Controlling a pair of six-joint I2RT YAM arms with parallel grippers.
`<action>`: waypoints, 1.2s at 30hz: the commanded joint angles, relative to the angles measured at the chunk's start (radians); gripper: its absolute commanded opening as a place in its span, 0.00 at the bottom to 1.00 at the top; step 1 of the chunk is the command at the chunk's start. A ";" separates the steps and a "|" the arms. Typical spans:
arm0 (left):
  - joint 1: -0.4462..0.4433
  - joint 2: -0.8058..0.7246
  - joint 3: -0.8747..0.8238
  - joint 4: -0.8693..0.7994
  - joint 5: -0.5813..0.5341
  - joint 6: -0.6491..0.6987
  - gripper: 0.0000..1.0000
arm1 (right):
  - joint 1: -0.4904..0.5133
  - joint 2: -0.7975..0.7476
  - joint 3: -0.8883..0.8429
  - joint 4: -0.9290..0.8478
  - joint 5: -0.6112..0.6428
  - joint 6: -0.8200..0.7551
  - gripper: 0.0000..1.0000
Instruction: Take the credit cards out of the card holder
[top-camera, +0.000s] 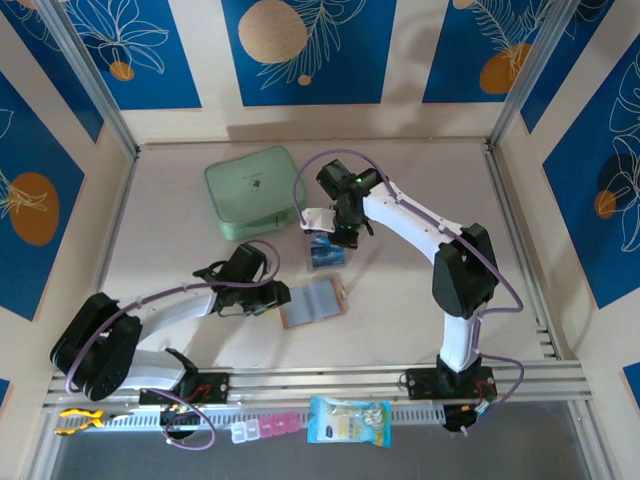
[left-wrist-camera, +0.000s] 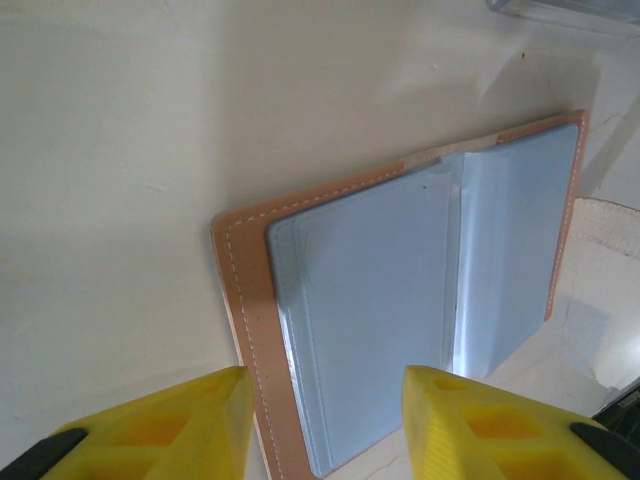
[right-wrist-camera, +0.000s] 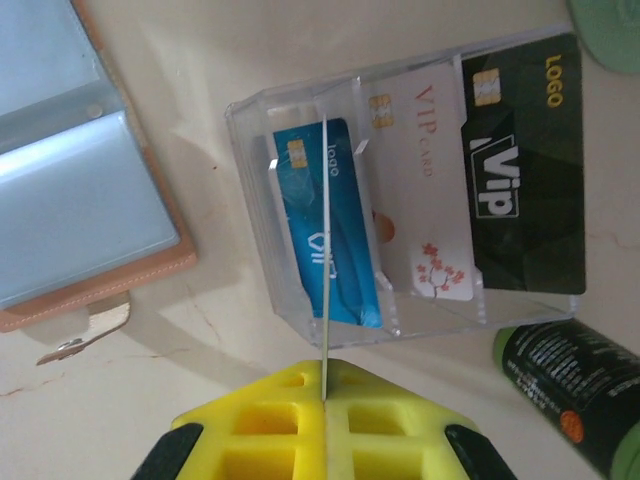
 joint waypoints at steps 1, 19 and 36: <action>0.013 0.029 -0.002 0.031 0.023 -0.015 0.43 | -0.007 0.033 0.031 -0.021 -0.053 -0.038 0.00; 0.020 0.088 0.042 0.037 0.020 0.007 0.43 | -0.040 0.110 0.021 0.009 -0.037 -0.055 0.07; 0.028 0.092 0.045 0.039 0.025 0.011 0.43 | -0.034 0.086 0.058 -0.039 -0.072 -0.071 0.05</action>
